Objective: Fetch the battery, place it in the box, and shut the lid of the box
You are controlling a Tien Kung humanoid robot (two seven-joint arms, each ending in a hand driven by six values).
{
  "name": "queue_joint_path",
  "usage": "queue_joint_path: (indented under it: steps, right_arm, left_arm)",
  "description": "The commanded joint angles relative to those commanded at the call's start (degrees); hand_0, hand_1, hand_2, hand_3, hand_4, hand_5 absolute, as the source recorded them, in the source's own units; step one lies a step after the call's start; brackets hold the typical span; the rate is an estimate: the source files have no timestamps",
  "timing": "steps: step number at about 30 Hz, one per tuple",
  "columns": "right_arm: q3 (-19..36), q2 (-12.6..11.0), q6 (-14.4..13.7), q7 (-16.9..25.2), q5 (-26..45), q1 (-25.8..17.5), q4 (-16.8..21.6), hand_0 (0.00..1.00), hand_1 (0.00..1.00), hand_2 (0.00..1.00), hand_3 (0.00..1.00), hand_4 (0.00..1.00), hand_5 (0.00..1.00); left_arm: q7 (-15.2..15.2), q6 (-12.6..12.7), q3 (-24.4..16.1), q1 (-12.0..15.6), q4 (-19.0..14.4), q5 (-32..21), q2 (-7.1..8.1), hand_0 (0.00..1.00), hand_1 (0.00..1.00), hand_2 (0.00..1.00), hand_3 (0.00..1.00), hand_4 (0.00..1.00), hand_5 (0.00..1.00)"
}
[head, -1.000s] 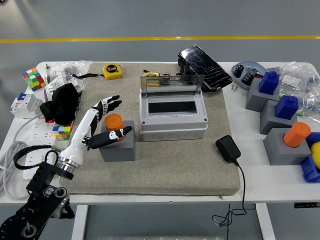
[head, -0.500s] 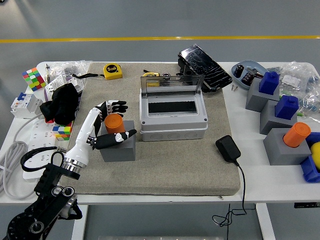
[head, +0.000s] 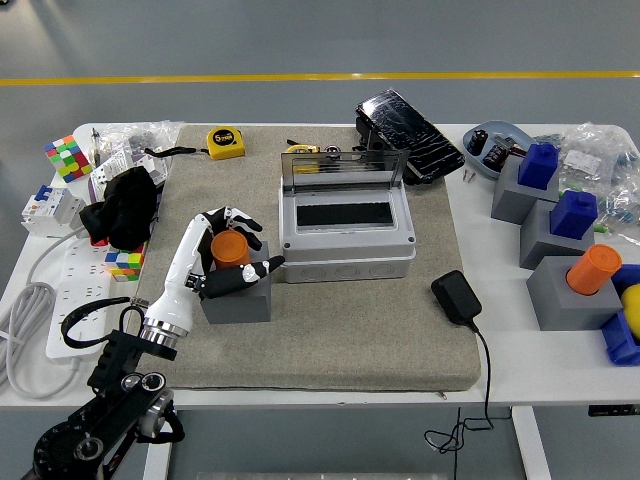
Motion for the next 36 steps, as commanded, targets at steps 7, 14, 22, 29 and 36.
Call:
queue_joint_path:
  steps: [7, 14, 22, 29, 36]
  right_arm:
    - [0.1, 0.1, 0.0, 0.0, 0.2, 0.1, 0.0, 0.643, 0.663, 0.678, 0.583, 0.97, 0.58]
    - [0.1, 0.1, 0.0, 0.0, 0.2, 0.1, 0.0, 0.643, 0.663, 0.678, 0.583, 0.97, 0.58]
    - [-0.1, 0.2, 0.0, 0.0, 0.3, 0.1, 0.0, 0.643, 0.663, 0.678, 0.583, 0.969, 0.579]
    - [-0.1, 0.2, 0.0, 0.0, 0.4, 0.1, 0.0, 0.642, 0.663, 0.678, 0.583, 0.97, 0.58]
    - [0.0, 0.2, -0.1, 0.0, 0.4, 0.1, 0.0, 0.643, 0.663, 0.678, 0.583, 0.97, 0.58]
  left_arm:
    - [-1.5, 1.0, 0.7, -0.9, 0.8, -1.9, -0.93, 0.231, 0.256, 0.291, 0.37, 0.949, 0.002]
    - [-2.2, 1.6, 0.9, -1.7, 1.6, -3.0, -1.44, 0.185, 0.186, 0.27, 0.353, 0.935, 0.002]
    - [-2.6, 1.6, 1.1, -1.7, 2.1, -3.5, -1.72, 0.149, 0.162, 0.261, 0.349, 0.928, 0.002]
    - [-2.7, 1.6, 1.3, -2.1, 2.4, -3.8, -1.74, 0.128, 0.15, 0.25, 0.346, 0.922, 0.002]
    - [-3.8, 1.9, 1.6, -2.3, 3.0, -4.5, -2.0, 0.1, 0.092, 0.216, 0.334, 0.922, 0.002]
